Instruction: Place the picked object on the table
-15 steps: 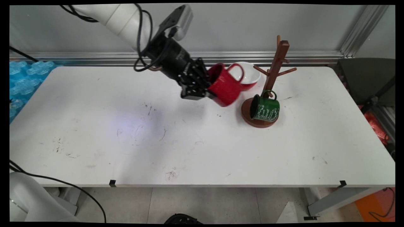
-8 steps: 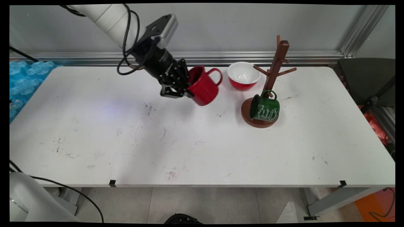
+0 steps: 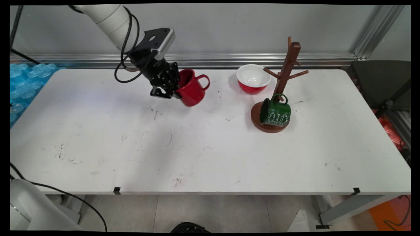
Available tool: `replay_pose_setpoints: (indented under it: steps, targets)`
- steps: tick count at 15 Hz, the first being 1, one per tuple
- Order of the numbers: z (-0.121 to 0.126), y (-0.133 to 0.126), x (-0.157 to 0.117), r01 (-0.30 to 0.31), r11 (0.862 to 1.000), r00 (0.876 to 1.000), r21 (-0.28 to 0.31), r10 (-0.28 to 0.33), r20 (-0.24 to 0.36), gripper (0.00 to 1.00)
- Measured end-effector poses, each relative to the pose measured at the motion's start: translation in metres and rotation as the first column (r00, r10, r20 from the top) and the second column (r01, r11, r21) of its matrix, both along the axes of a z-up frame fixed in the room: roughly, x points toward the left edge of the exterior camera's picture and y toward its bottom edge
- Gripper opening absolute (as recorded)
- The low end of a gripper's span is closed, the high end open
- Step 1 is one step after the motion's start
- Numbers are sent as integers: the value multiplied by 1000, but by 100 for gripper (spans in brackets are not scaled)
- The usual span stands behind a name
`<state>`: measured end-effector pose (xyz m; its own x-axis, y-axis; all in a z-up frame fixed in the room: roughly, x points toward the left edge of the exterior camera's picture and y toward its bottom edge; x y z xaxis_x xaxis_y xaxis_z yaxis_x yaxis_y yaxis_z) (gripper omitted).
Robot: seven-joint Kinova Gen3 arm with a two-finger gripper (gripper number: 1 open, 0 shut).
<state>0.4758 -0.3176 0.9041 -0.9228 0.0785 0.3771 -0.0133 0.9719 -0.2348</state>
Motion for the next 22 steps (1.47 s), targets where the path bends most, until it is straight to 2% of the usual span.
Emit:
replay_pose_setpoints:
  steps: [5,10,16,22]
  targets:
    - [-15,-6,16,-19,1000,993,-3,19,113,0]
    - [-30,-10,27,0,1000,978,-3,1,207,0]
    - [-45,-13,29,30,1000,966,0,-29,259,0]
    - [-60,-17,25,50,999,959,3,-49,278,0]
